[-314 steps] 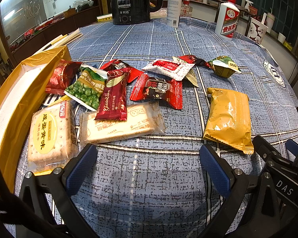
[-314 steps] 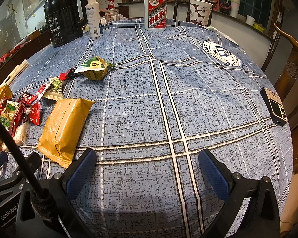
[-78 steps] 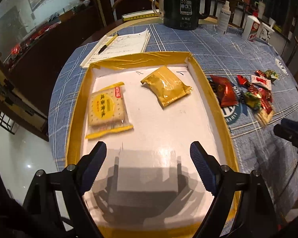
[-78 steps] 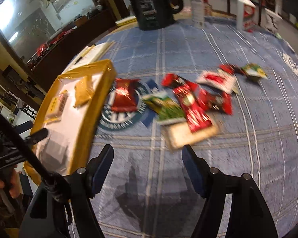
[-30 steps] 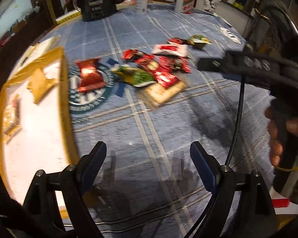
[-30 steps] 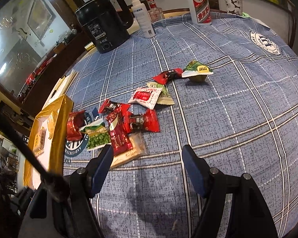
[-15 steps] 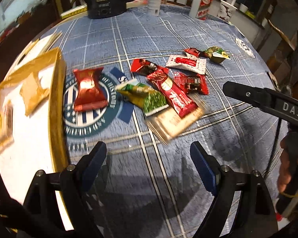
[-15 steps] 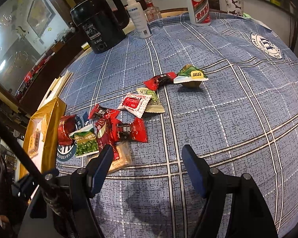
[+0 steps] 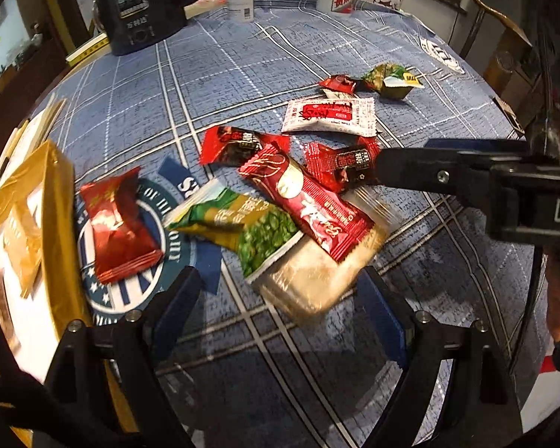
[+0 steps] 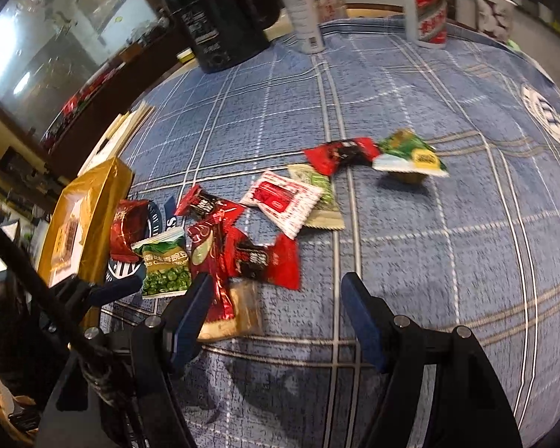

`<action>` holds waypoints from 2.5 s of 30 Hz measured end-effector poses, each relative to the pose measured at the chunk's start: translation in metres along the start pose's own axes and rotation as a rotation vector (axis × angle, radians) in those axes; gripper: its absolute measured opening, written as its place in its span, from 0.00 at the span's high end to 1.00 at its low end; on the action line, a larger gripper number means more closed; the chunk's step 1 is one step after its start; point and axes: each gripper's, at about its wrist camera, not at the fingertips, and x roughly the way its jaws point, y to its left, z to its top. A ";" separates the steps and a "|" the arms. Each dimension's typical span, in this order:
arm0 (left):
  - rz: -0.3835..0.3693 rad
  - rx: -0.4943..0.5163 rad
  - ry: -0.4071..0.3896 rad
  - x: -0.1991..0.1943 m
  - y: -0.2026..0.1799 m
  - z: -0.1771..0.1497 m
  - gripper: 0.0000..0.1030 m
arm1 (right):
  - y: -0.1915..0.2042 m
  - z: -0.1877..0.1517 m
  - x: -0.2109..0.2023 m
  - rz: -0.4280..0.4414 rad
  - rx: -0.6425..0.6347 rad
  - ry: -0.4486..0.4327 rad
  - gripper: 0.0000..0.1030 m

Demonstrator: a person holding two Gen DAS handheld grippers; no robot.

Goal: Organize snacks
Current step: 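Grasp the clear pastry pack with the left tool while the right tool grasps a red wrapped bar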

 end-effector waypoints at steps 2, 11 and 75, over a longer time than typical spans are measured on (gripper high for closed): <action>-0.019 0.008 0.009 0.002 -0.001 0.000 0.22 | 0.003 0.003 0.003 0.008 -0.011 0.009 0.34; -0.032 0.054 -0.006 -0.008 -0.003 -0.011 0.57 | 0.025 0.007 0.018 0.091 -0.089 0.069 0.51; -0.092 -0.087 -0.113 -0.085 0.040 -0.034 0.66 | 0.056 -0.005 -0.012 0.140 -0.099 -0.019 0.76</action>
